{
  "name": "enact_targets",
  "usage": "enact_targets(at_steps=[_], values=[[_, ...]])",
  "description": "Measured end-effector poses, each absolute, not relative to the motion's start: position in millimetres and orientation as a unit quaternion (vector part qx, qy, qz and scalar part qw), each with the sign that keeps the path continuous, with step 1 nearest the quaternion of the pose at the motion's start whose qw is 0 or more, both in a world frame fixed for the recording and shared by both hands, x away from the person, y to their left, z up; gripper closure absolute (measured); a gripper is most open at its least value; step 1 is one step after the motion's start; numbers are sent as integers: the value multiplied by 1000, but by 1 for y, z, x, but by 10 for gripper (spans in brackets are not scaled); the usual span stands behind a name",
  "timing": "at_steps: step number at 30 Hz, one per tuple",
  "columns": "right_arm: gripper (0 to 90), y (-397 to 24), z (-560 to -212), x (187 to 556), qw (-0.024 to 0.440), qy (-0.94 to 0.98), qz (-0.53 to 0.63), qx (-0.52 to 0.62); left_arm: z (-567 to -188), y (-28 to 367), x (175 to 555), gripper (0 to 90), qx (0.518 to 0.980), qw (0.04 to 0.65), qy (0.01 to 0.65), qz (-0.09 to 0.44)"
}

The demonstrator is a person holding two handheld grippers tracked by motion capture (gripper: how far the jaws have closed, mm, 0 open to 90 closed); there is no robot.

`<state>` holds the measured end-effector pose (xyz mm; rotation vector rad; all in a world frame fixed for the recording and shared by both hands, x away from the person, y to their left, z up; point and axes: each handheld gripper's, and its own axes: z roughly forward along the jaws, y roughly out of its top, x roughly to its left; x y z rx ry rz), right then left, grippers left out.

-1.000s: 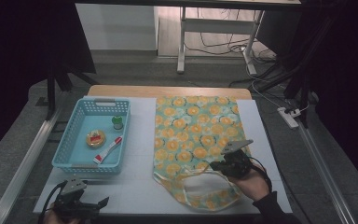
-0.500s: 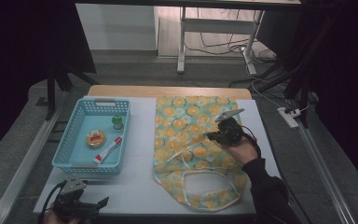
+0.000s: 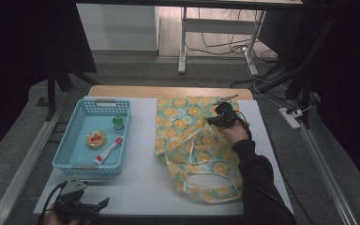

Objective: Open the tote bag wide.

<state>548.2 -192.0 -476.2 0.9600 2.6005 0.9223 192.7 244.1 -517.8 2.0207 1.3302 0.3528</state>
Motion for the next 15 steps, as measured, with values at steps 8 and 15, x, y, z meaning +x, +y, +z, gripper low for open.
enact_targets(at_steps=[8,15], values=[[764,-193,-511,550,74,892,293,337,-518,244,193,0,777,341,512,134],[456,-203,-487,540,77,872,341,342,-518,244,193,0,776,341,514,133]])
